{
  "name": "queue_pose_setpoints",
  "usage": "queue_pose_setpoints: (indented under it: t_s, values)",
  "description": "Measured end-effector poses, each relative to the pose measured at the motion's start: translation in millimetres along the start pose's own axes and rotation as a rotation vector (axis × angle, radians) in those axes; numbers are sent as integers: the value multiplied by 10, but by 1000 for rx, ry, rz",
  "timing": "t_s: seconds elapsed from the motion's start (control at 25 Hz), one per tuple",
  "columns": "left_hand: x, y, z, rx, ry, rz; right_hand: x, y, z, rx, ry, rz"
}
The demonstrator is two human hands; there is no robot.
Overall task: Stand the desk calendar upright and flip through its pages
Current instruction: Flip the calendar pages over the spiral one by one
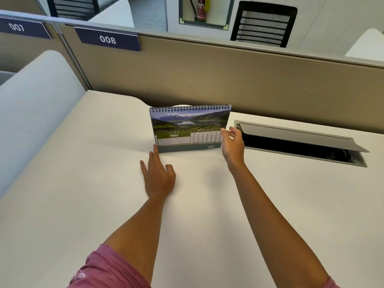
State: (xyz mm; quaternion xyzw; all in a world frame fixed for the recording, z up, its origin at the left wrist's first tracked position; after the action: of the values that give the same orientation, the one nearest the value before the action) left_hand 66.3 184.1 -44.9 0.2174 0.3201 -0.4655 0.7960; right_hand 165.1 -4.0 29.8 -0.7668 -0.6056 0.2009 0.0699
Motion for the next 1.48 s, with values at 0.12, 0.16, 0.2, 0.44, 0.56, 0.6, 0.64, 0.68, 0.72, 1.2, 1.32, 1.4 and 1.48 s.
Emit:
queue_pose_setpoints:
  t_s: [0.12,0.16,0.2,0.44,0.56,0.6,0.64,0.68,0.72,1.2,1.32,1.4,1.48]
  values:
    - [-13,-10,15,-21,-14,2,78,-2,156,-34,-135,-52]
    - [-14,-8,11,-15,-12,8,95,-25,183,-46,-143,-55]
    - [-7,-2,0,-5,-6,12,107,-47,206,-60,-142,-51]
    - [56,31,-76,21,20,18,101,-126,321,-67,-136,40]
    - [113,72,-152,47,47,23,52,-131,386,-105,-45,103]
    - [120,75,-159,43,46,20,35,-124,410,-118,-14,118]
    - [117,74,-154,42,42,20,22,-118,433,-124,11,129]
    - [115,73,-149,43,37,23,12,-113,446,-123,30,136]
    - [109,69,-142,48,31,28,4,-112,453,-121,38,142]
    - [128,75,-154,39,4,63,-113,-87,395,-63,88,143]
    - [134,91,-162,43,-18,65,-149,-99,380,7,162,65]
    - [150,103,-187,98,-16,68,-178,-138,341,58,294,-38]
    - [162,113,-219,139,10,68,-207,-166,297,105,443,-175]
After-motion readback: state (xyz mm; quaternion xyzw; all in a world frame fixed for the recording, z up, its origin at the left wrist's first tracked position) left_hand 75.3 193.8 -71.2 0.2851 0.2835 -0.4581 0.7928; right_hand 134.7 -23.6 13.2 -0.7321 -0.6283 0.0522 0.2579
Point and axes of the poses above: each hand's wrist, its own y-axis towards the middle knuckle, its own x-axis out of the palm, z = x × y, the point moved 2 cm from there along y, towards the middle knuckle, and after that the axes turned 5 degrees about x, right-handed, at the moved point
